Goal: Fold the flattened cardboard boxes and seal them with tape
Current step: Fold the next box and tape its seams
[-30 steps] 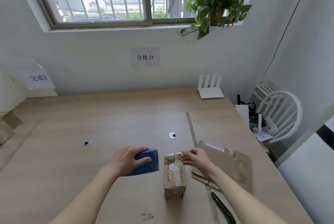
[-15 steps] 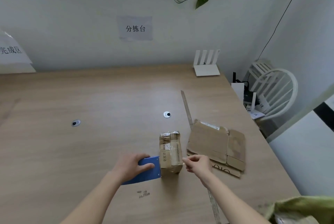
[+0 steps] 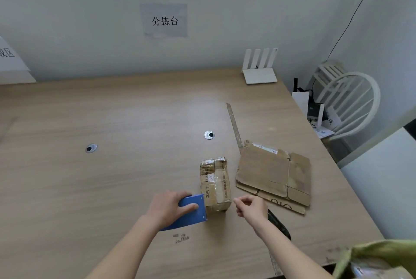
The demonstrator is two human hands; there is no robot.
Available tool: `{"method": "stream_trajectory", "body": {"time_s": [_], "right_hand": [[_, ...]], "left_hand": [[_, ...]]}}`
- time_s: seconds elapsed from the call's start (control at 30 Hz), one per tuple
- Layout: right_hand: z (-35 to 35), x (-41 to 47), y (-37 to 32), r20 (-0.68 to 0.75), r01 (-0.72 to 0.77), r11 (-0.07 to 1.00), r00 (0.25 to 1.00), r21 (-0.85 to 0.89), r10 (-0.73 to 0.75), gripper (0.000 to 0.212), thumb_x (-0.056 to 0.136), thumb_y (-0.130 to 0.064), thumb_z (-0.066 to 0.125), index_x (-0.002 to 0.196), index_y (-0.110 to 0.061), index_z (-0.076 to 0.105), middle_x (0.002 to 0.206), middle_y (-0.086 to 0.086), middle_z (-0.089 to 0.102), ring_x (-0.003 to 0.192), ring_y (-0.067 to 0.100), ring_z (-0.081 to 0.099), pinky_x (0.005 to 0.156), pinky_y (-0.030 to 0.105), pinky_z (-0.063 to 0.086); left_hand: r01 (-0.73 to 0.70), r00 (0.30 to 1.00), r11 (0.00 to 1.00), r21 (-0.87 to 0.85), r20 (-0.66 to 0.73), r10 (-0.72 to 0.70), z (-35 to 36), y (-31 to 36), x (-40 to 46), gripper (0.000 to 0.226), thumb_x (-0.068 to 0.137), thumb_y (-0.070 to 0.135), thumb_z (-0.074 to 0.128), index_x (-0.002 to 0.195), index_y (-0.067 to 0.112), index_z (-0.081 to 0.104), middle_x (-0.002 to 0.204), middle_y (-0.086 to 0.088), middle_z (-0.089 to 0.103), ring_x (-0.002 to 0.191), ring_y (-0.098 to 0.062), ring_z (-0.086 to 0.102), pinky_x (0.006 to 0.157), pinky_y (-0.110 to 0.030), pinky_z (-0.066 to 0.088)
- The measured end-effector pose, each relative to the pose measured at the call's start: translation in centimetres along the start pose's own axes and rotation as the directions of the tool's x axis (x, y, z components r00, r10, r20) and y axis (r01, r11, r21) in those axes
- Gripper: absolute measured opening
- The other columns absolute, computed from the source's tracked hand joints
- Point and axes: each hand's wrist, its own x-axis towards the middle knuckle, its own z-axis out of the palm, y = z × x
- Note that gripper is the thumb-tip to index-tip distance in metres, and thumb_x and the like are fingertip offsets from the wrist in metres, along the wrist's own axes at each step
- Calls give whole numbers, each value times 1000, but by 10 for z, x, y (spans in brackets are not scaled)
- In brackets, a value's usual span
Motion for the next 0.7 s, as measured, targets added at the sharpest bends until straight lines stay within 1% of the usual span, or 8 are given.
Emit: {"method": "stream_trajectory", "body": {"time_s": [0.17, 0.27, 0.37, 0.47, 0.57, 0.6, 0.63, 0.7], "right_hand": [[7, 6, 7, -4, -26, 1000, 1000, 3, 26, 14, 86, -20, 81, 78, -10, 76, 65, 6, 74, 58, 16, 70, 75, 40, 64], [11, 12, 9, 32, -91, 994, 995, 56, 89, 12, 91, -15, 76, 83, -5, 75, 69, 9, 73, 62, 17, 68, 70, 33, 64], [12, 16, 8, 83, -170, 980, 983, 108, 161, 12, 93, -9, 71, 83, -4, 73, 75, 12, 71, 66, 19, 67, 60, 25, 60], [14, 22, 8, 105, -209, 970, 975, 123, 197, 10, 94, -9, 71, 90, 0, 73, 78, 13, 71, 64, 20, 66, 57, 25, 58], [15, 26, 8, 75, -168, 986, 983, 10, 167, 13, 91, -22, 76, 93, -9, 77, 92, 10, 75, 69, 21, 70, 75, 36, 63], [14, 25, 6, 48, -124, 988, 991, -93, 129, 16, 89, -30, 78, 98, -16, 78, 99, 6, 76, 78, 21, 73, 85, 37, 61], [12, 24, 3, 30, -79, 969, 996, -235, 89, 30, 87, -36, 78, 112, -21, 76, 109, 3, 75, 94, 22, 72, 93, 35, 56], [7, 23, -1, 18, -14, 892, 1000, -452, 25, 62, 86, -38, 77, 143, -24, 56, 138, 2, 62, 129, 24, 57, 105, 32, 42]], "left_hand": [[6, 1000, 1000, 5, 1, -6, 3, 0, 4, 48, 89, 71, 46, 126, 43, 59, 107, 15, 69, 84, -7, 60, 66, -24, 43], [17, 1000, 1000, -21, 3, -17, 4, 1, 7, 47, 90, 70, 46, 128, 45, 58, 108, 15, 69, 82, -6, 58, 61, -19, 37], [41, 999, 996, -84, 6, -41, 7, -1, 8, 46, 89, 70, 48, 128, 47, 58, 107, 17, 68, 84, -5, 59, 64, -20, 39], [64, 998, 985, -162, 13, -62, 12, -6, 9, 45, 86, 71, 49, 125, 49, 59, 103, 21, 67, 85, -5, 60, 65, -19, 41], [60, 998, 980, -188, 14, -58, 14, -7, 10, 46, 85, 73, 49, 124, 51, 59, 100, 23, 66, 83, -5, 60, 64, -19, 42], [61, 998, 979, -193, 14, -60, 14, -8, 10, 45, 85, 73, 50, 124, 52, 58, 101, 22, 66, 83, -4, 60, 64, -20, 42], [64, 998, 978, -199, 13, -62, 14, -8, 10, 45, 85, 73, 50, 125, 52, 58, 101, 22, 66, 83, -4, 60, 64, -20, 42], [64, 998, 976, -208, 11, -63, 15, -9, 10, 47, 85, 74, 49, 126, 52, 57, 103, 22, 67, 83, -4, 61, 64, -21, 44]]}}
